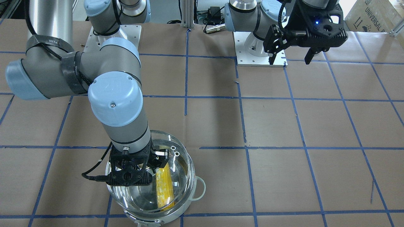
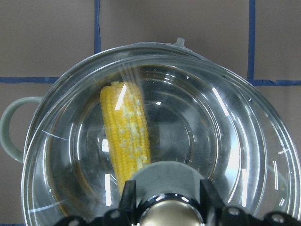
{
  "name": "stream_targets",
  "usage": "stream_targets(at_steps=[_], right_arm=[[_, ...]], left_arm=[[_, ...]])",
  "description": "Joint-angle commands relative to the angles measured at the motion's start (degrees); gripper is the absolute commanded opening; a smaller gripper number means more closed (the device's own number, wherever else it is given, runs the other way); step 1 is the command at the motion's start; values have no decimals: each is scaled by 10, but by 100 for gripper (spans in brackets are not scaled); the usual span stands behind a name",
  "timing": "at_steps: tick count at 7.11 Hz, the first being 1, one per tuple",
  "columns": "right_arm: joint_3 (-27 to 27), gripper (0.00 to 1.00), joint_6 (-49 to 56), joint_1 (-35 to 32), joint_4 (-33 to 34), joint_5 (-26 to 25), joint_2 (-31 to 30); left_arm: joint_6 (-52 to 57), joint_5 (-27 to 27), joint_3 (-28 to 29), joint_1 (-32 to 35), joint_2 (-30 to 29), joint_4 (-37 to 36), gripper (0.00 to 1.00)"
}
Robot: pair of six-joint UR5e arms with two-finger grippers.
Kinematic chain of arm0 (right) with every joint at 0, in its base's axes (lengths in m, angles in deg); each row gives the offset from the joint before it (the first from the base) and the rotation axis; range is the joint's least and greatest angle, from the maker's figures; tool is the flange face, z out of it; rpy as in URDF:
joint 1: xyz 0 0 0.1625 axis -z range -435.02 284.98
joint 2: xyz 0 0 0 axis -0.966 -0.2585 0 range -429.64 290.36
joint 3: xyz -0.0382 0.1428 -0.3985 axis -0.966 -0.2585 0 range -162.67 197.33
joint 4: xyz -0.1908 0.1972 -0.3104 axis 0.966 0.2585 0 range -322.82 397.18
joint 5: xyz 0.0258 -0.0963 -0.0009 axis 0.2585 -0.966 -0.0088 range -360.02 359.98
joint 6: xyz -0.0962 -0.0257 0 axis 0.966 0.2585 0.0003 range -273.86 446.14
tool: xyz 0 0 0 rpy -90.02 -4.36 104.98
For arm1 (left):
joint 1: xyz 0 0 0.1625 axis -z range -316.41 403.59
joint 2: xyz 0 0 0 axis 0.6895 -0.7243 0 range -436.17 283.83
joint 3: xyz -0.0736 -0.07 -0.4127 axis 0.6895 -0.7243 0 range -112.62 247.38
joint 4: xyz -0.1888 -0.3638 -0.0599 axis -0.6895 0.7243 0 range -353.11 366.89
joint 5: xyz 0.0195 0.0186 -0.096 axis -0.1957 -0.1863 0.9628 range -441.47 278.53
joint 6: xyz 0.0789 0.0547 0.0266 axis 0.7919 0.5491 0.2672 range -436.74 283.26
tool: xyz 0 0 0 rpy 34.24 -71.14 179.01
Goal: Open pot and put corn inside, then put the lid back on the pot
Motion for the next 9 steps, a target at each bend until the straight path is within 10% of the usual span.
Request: stream_targets(at_steps=[1,9], right_arm=[[2,13,2,-1,-1,0,2],[-1,13,3,-11,11,-10,16]], left_arm=[[0,2,-17,-2,-4,-7,100],[0,5,-68,0,8,-68,100]])
